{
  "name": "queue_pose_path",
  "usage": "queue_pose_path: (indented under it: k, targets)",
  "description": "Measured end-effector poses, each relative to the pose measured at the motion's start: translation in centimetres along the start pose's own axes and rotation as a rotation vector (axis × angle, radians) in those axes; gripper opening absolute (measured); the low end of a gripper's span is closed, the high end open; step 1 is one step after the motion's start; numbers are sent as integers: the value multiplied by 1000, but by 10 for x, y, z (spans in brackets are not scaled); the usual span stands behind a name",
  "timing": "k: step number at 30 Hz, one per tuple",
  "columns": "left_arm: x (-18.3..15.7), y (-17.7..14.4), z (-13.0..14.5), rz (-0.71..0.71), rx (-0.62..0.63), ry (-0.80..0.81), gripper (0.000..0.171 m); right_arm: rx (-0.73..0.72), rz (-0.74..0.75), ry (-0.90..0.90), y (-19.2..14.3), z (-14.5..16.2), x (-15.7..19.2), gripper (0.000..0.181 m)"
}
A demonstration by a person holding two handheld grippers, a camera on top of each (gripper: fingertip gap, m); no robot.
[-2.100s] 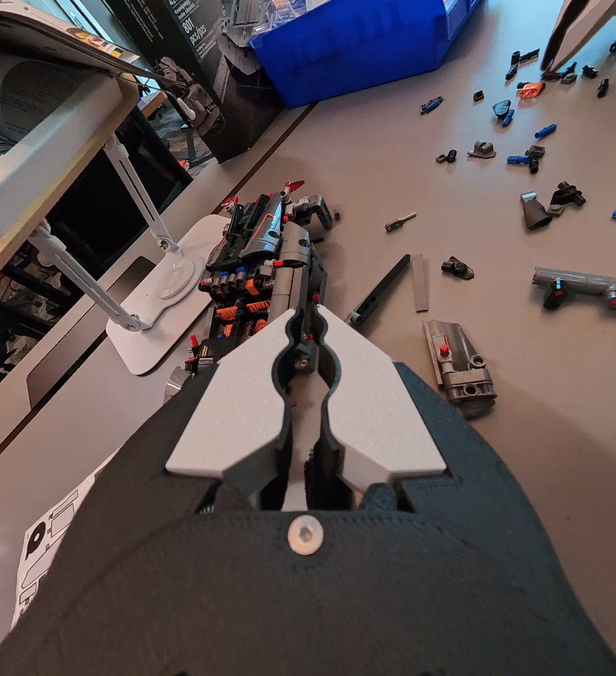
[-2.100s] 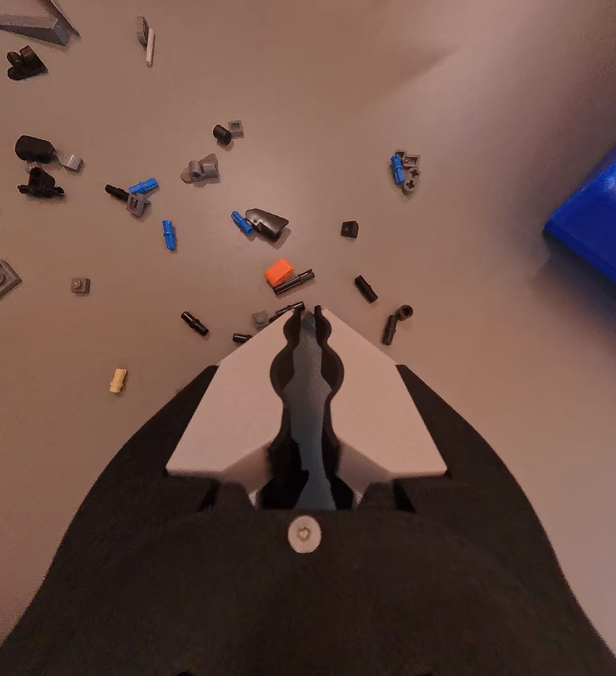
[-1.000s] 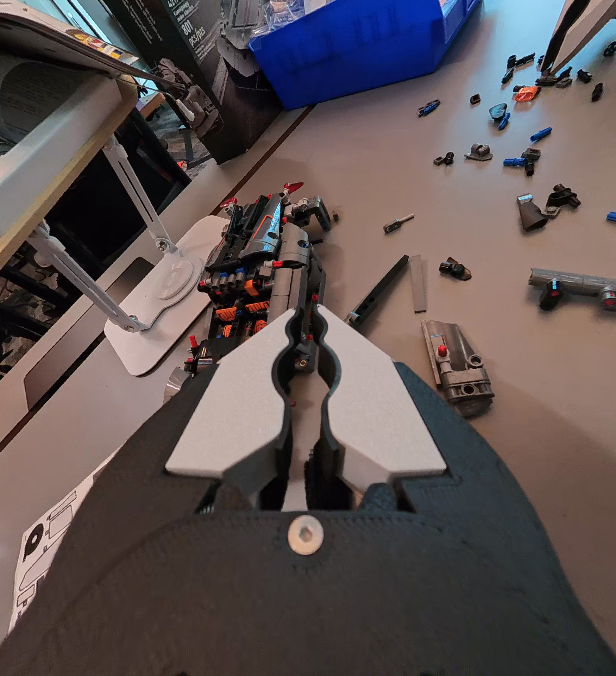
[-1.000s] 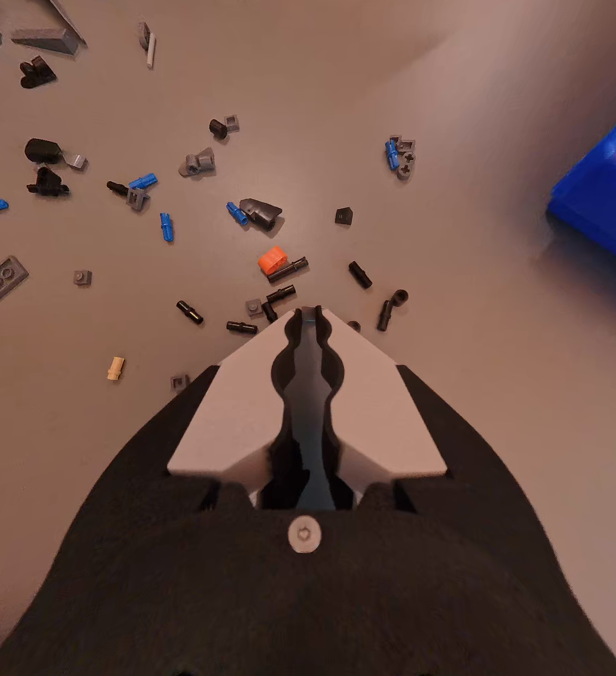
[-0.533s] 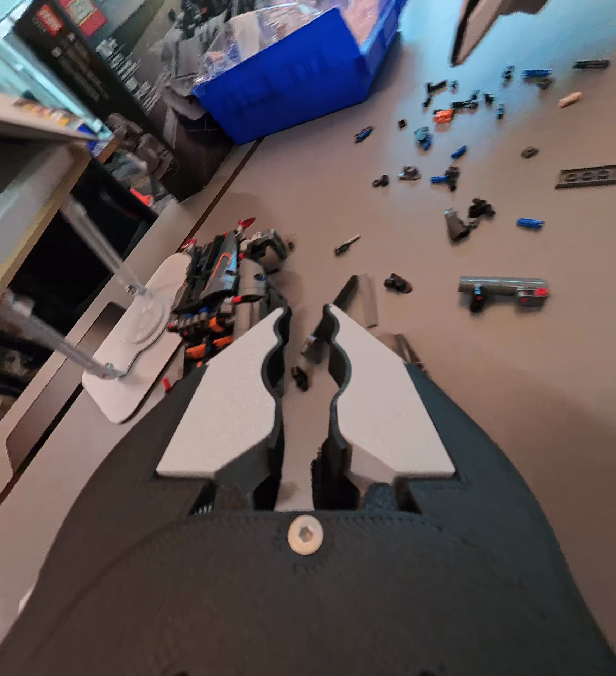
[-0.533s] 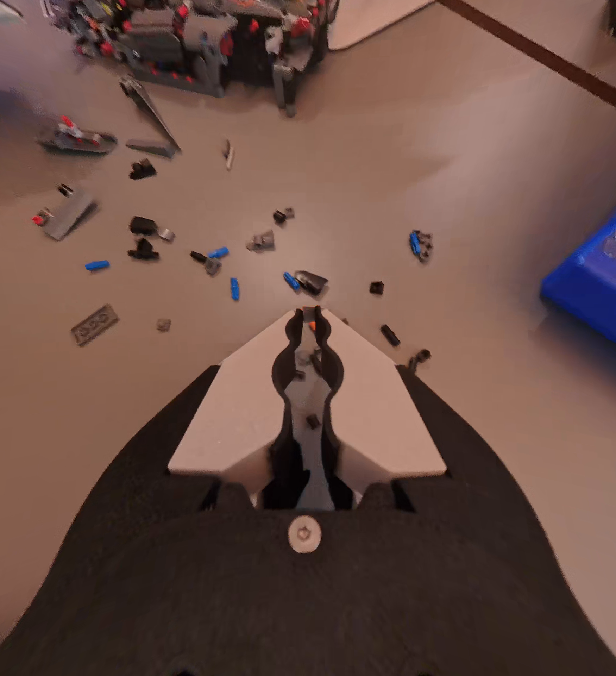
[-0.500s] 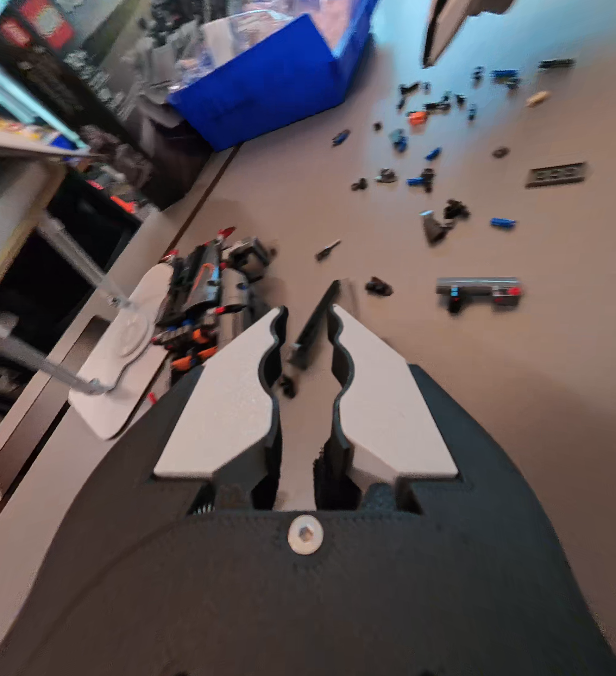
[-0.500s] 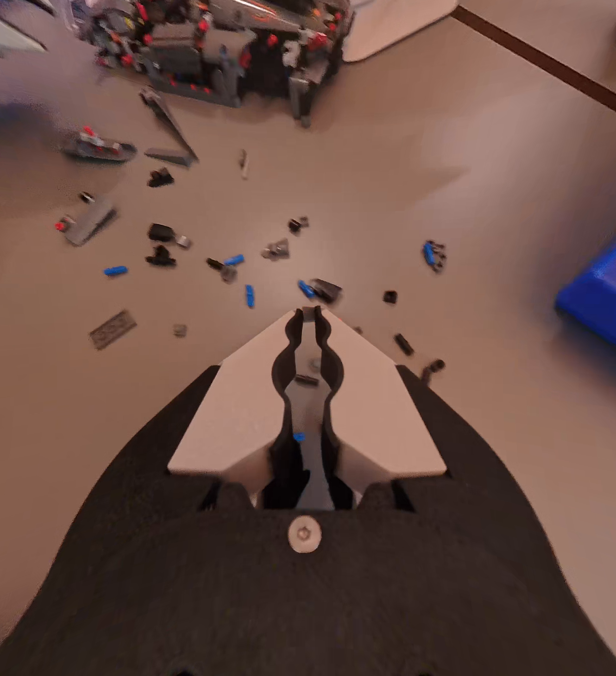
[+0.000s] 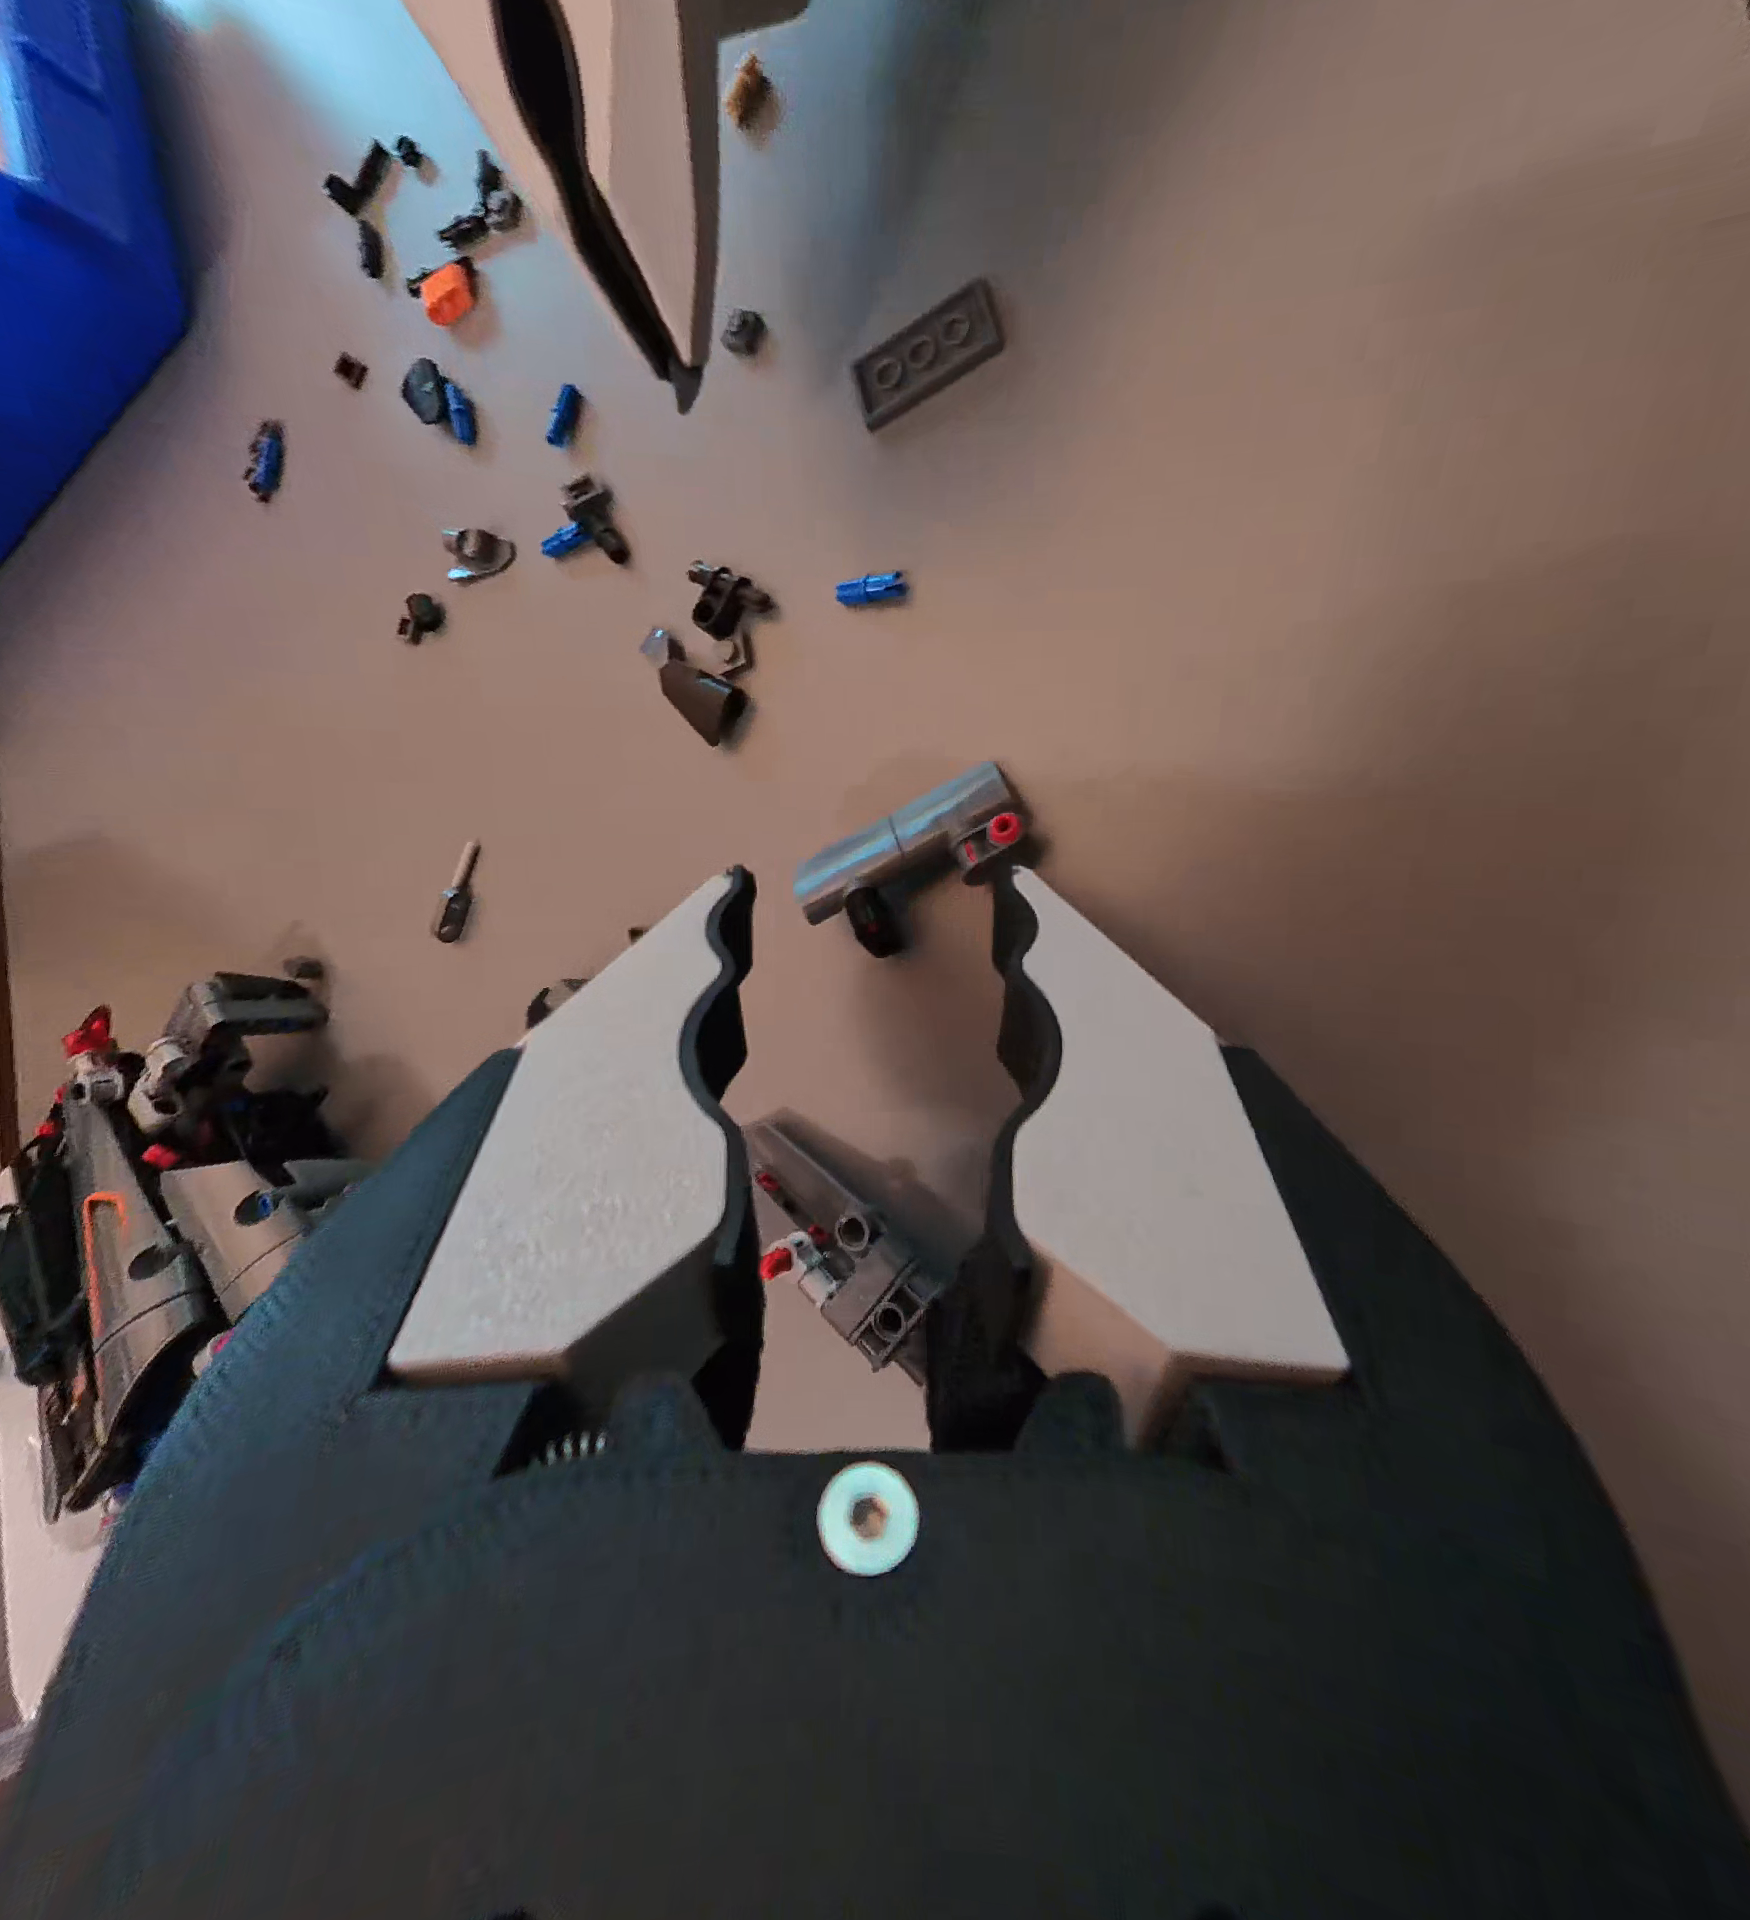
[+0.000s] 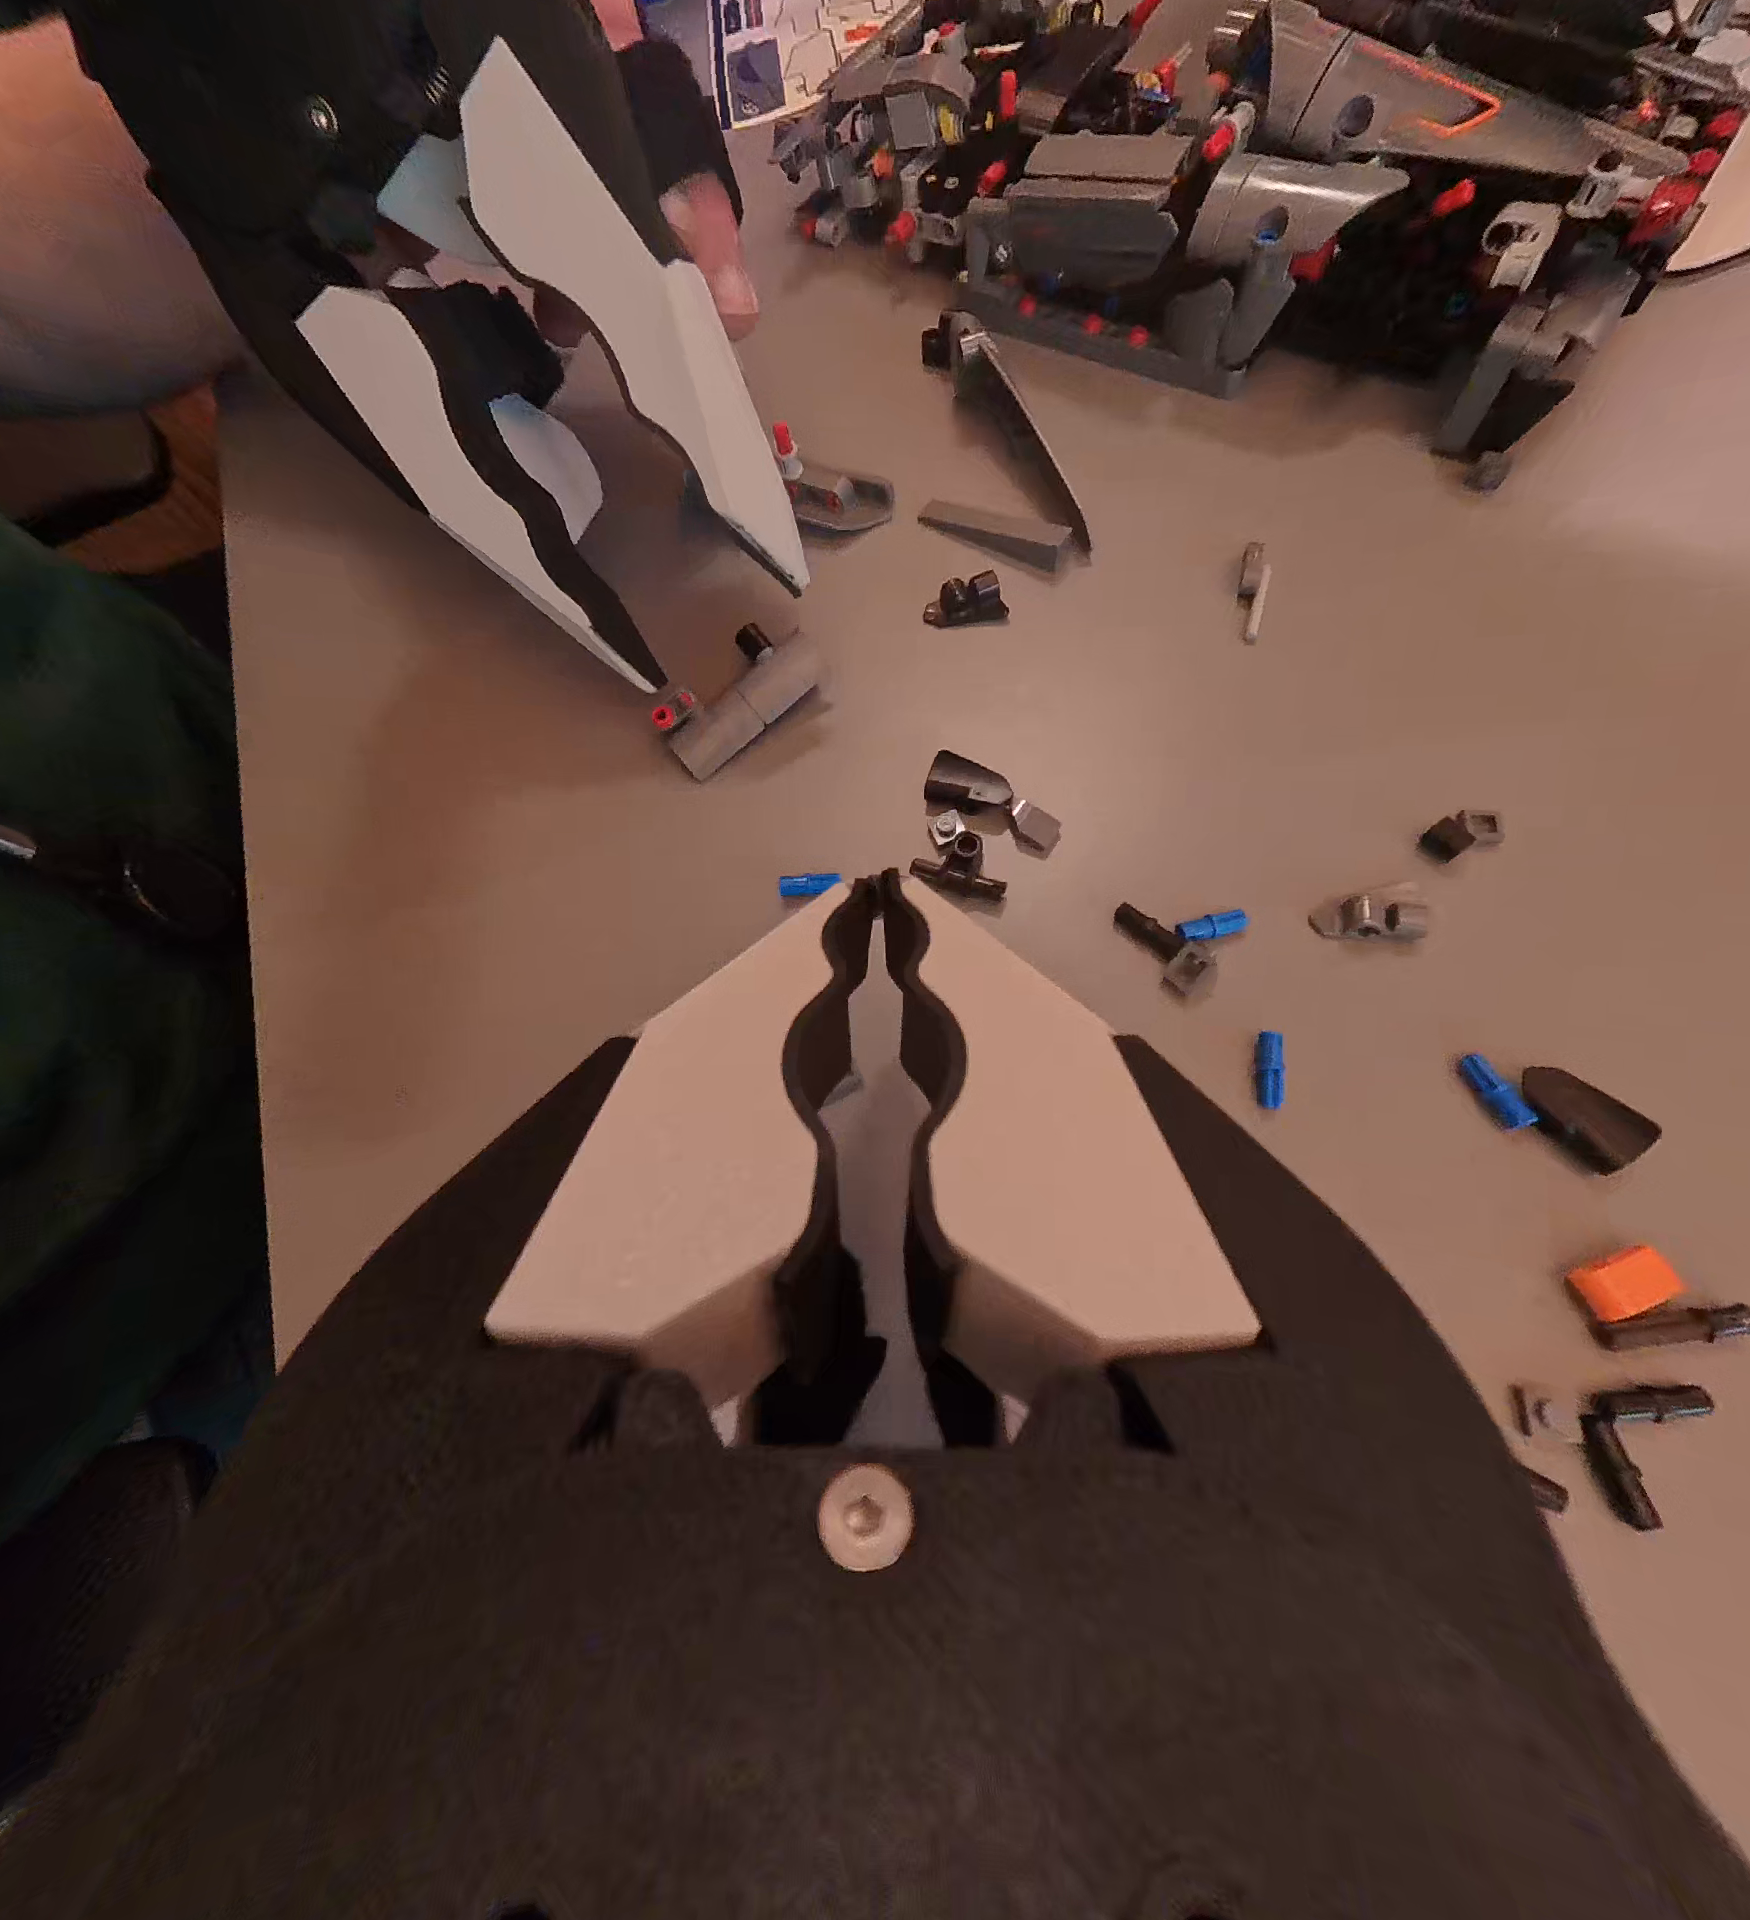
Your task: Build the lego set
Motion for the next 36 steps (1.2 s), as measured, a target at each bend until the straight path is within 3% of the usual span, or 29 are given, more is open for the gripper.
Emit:
queue_pose_path:
  k: [17,30,34,36]
  targets:
    - [2,13,0,116,9,103,23,-38,-73,12,8,7,18,0]
    - [-10,24,-23,-53,160,-26,9,33,-58,114,47,9,47,0]
    - [-14,23,-28,-69,189,-59,10,31,-34,132,44,15,48,0]
    - [-14,20,-28,-51,154,-84,19,19,-24,138,40,15,47,0]
Point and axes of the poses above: each gripper's, where its closed fingertips meet, y out along the fingers, z out of its underside, x = y × z across the jaws, the point moved 9 cm from there along -y, back along the fingers, and after that the axes turned 15 degrees about y, right-handed, at the moved point
